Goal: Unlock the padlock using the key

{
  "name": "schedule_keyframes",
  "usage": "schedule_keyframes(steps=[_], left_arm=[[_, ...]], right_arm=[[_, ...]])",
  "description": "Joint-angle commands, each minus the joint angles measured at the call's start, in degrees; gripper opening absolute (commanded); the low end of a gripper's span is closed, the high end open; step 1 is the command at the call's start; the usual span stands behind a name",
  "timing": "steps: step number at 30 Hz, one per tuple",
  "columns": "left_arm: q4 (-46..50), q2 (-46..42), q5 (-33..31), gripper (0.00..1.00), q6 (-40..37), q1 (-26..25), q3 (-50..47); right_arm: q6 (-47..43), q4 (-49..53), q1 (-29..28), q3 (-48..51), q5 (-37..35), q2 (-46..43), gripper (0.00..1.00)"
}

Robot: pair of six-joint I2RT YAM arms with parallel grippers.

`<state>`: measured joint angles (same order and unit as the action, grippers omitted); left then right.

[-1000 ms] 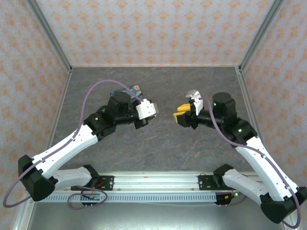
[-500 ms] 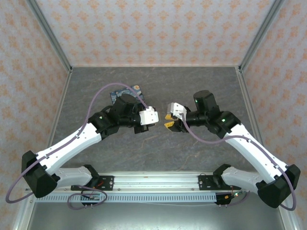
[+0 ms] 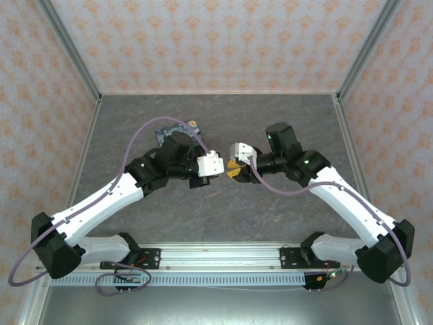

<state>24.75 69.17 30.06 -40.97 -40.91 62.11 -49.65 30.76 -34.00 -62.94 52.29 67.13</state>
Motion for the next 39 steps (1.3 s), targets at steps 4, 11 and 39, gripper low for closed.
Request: schedule_keyframes(steps=[4, 11, 39], left_arm=[[0.9, -0.6, 1.5, 0.0, -1.4, -0.4, 1.4], [0.7, -0.9, 1.4, 0.0, -1.5, -0.3, 1.3], [-44.2, -23.9, -16.9, 0.9, 62.1, 3.5, -25.5]], right_arm=[[-0.9, -2.3, -0.4, -2.7, 3.9, 2.2, 0.24], [-0.8, -1.8, -0.5, -2.5, 4.2, 2.8, 0.1], [57.4, -64.9, 4.0, 26.3, -2.7, -12.2, 0.0]])
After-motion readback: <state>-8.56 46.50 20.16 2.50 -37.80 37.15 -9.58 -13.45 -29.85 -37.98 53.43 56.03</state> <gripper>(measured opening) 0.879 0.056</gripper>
